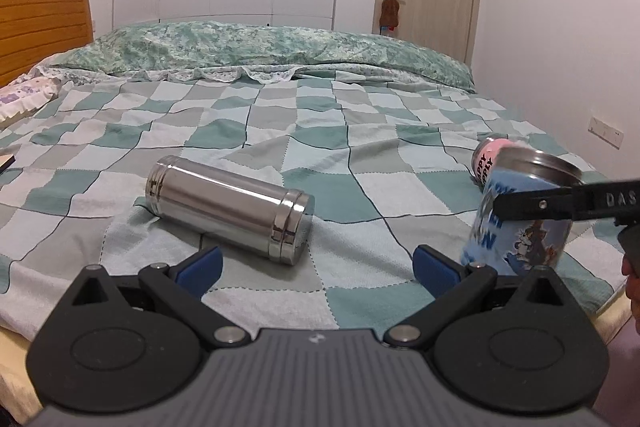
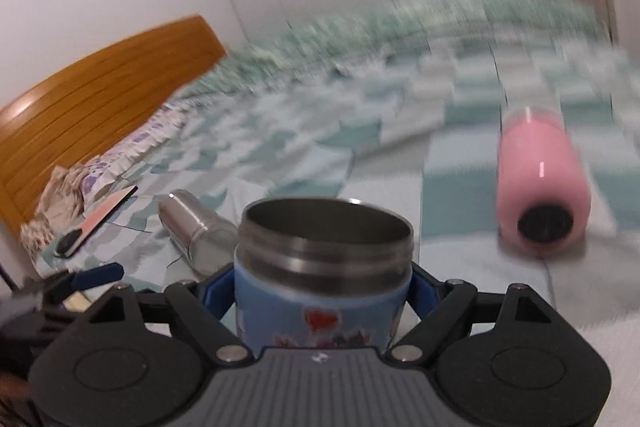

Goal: Flip cup upright
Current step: 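Lower the light-blue cup upright onto the blanket with the right tool and release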

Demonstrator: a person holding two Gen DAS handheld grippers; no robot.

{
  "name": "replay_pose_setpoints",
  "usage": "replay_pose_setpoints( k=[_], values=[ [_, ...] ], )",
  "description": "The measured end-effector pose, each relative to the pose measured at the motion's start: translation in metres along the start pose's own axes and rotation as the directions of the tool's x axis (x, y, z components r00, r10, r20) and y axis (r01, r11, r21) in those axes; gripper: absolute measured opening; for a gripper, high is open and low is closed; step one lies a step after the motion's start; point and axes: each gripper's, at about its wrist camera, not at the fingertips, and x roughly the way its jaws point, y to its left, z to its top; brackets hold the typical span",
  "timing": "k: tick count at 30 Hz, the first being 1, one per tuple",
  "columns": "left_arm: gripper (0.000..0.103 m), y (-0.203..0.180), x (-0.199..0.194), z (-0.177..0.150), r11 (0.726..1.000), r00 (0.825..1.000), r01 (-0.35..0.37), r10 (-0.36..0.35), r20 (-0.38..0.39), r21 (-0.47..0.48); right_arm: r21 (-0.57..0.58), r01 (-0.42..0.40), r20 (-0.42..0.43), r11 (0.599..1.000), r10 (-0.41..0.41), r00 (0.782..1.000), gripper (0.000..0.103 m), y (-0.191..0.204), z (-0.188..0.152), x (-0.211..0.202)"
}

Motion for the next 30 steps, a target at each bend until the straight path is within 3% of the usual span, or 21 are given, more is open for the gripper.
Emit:
replay_pose_setpoints(
  k=[3, 7, 10, 13, 14, 19, 20, 22, 25, 30],
  values=[
    [0.103, 0.0, -0.001, 0.0, 1.0, 1.0, -0.007, 0.007, 0.001, -0.01, -0.124, 0.058, 0.096, 0.991, -0.046, 0.994, 0.084, 0.012, 0.0, -0.008],
    [0.103, -0.002, -0.003, 0.0, 1.0, 1.0, -0.012, 0.012, 0.005, -0.019, -0.265, 0.15, 0.227, 0.952, -0.09, 0.97, 0.084, 0.025, -0.003, -0.008],
    [0.103, -0.005, -0.004, -0.001, 1.0, 1.0, -0.011, 0.011, 0.005, -0.02, -0.319, 0.191, 0.244, 0.928, -0.114, 0.963, 0.084, 0.029, -0.01, 0.005],
    [0.103, -0.008, -0.005, -0.002, 1.0, 1.0, -0.011, 0.011, 0.005, -0.017, -0.314, 0.194, 0.195, 0.929, -0.137, 0.971, 0.084, 0.023, -0.019, 0.025],
    [0.103, -0.01, -0.006, -0.002, 1.0, 1.0, -0.01, 0.01, 0.006, -0.016, -0.326, 0.196, 0.232, 0.925, -0.123, 0.965, 0.084, 0.023, -0.022, 0.024],
    [0.103, -0.014, -0.011, -0.001, 1.0, 1.0, -0.017, 0.017, 0.013, -0.013, -0.311, 0.185, 0.214, 0.932, -0.121, 0.969, 0.084, 0.021, -0.021, 0.025],
    [0.103, -0.015, -0.013, -0.001, 1.0, 1.0, -0.016, 0.016, 0.019, -0.014, -0.295, 0.17, 0.2, 0.94, -0.113, 0.973, 0.086, 0.019, -0.02, 0.025],
    [0.103, -0.018, -0.018, -0.001, 1.0, 0.999, -0.016, 0.017, 0.03, -0.014, -0.256, 0.146, 0.186, 0.956, -0.099, 0.977, 0.099, 0.012, -0.017, 0.023],
    [0.103, -0.024, -0.028, -0.001, 1.0, 0.998, -0.014, 0.014, 0.056, -0.011, -0.222, 0.139, 0.235, 0.965, -0.086, 0.968, 0.103, 0.006, -0.018, 0.005],
    [0.103, -0.04, -0.057, -0.002, 1.0, 0.988, -0.013, 0.013, 0.154, -0.006, -0.257, 0.138, 0.327, 0.956, -0.048, 0.944, 0.103, 0.003, -0.026, -0.042]
  ],
)
